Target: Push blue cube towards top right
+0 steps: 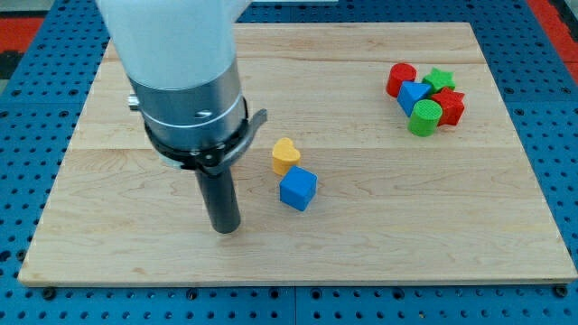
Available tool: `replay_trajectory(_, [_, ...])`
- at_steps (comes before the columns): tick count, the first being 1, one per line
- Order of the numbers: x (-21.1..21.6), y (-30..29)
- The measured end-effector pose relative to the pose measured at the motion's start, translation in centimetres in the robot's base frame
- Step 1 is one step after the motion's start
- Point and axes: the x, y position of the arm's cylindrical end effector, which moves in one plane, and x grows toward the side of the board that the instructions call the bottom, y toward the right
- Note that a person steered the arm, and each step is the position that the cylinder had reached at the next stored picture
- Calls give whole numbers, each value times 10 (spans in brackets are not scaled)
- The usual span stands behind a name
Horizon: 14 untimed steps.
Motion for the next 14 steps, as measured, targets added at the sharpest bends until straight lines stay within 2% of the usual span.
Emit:
replay_trajectory(2, [-6,74])
replay_trajectory(4, [-33,68])
replay_trajectory(6, [-102,78])
replay_trajectory(7, [-119,98])
replay_trajectory(8, [-111,181])
replay_trajectory(9, [-117,234])
replay_trajectory(10, [-107,209])
replay_trajectory(11, [-98,153])
replay_trajectory(12, [-112,115])
replay_trajectory(14, [-170,113])
